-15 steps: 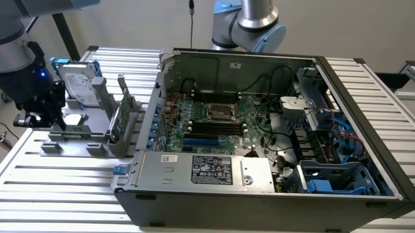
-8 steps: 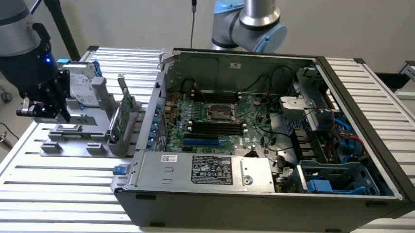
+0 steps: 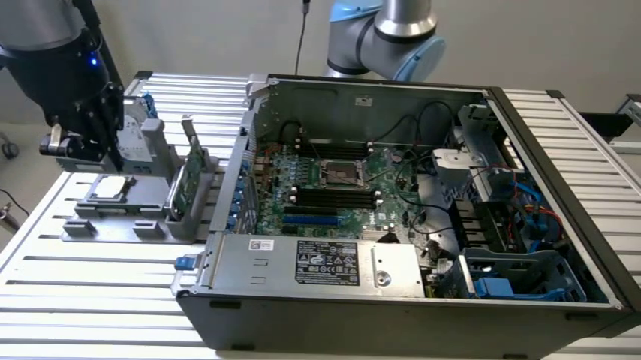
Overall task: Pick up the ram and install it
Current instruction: 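Pick up the ram and move it above insertion slot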
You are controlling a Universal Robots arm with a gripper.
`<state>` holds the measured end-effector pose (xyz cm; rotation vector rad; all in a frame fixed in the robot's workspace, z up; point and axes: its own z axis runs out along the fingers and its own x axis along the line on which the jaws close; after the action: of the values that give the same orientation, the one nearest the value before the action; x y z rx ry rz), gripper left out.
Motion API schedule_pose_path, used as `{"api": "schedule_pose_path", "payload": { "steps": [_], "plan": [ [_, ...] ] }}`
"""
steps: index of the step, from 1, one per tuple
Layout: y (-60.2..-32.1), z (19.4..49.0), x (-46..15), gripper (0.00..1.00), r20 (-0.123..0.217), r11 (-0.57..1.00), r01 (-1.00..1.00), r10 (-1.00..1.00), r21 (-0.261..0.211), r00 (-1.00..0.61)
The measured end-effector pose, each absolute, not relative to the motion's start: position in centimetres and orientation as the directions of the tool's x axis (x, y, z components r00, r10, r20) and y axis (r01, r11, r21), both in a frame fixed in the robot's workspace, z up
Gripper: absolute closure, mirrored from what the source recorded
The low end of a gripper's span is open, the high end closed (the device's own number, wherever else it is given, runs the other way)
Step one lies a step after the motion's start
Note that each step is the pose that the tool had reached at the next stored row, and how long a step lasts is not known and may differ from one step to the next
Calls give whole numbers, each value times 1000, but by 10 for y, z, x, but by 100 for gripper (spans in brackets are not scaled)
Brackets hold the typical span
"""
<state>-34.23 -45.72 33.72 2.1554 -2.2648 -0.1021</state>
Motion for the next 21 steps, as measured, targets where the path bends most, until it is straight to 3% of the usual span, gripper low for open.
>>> {"api": "schedule_pose_path", "payload": {
  "steps": [9, 21],
  "plan": [
    [-457, 373, -301, 86, -41, 44, -997, -998, 65, -47],
    [-457, 380, -247, 86, -74, 35, -997, -996, 68, -40]
  ]
}}
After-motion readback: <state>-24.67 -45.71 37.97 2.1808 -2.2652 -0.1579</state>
